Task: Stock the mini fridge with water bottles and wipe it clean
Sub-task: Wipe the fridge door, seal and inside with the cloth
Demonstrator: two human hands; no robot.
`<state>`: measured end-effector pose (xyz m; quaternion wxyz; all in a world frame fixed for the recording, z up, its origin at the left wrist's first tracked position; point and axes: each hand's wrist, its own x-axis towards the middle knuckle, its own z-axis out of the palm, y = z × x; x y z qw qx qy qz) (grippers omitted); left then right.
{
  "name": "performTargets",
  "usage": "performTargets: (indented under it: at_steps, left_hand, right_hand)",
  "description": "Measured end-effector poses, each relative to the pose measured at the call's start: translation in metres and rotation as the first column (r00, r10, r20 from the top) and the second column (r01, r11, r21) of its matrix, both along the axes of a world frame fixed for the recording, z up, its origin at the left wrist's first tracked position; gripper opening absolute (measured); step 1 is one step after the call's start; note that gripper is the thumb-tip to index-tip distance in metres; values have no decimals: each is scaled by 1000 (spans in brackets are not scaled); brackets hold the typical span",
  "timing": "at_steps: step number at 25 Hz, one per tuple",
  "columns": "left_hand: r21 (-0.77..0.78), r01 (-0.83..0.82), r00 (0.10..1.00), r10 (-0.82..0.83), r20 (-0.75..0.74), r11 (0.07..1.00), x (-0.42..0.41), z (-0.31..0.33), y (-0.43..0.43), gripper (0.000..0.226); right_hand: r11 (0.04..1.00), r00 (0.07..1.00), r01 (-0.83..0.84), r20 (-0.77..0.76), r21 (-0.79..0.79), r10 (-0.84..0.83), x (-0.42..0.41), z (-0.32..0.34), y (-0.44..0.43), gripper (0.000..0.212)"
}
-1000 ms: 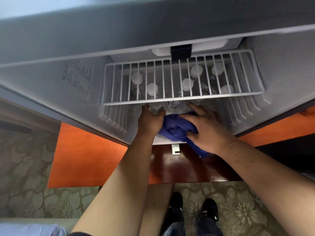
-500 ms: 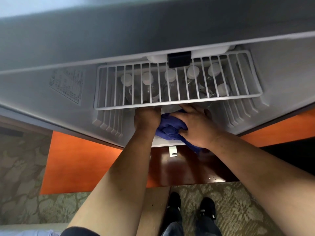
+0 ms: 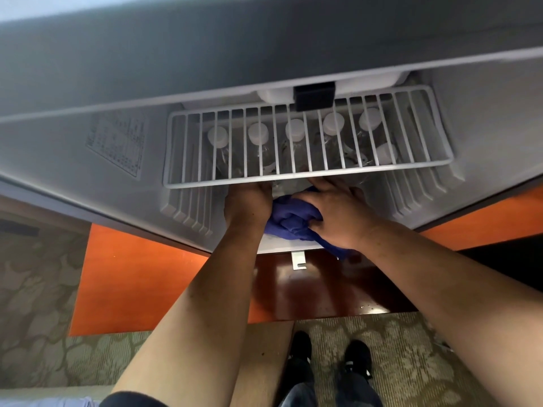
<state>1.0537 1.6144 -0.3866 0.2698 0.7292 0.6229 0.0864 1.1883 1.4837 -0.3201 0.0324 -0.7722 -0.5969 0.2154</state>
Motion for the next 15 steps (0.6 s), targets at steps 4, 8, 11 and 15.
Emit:
performTargets:
  at_steps: [4,8,11,15]
  left_hand:
    - [-24,40,999,-40,-5,999,-2,11,-6,43]
    - [85,125,984,-134,114,989,-4,35,-35,42]
    - [42,243,924,-245,294,969,9,51,-56,30]
    - [19,441,865,-431,258,897,35,52,-60,42]
  right_hand:
    - [1000,1000,-10,8,2,10,0,-2,-1,59]
    - [999,999,-19,-37,-45,18,-2,-4,-19,64]
    - [997,998,-31,-55,-77,26,-3,-8,-34,61]
    - [997,998,-35,-49,-67,31,-1,-13,-51,63]
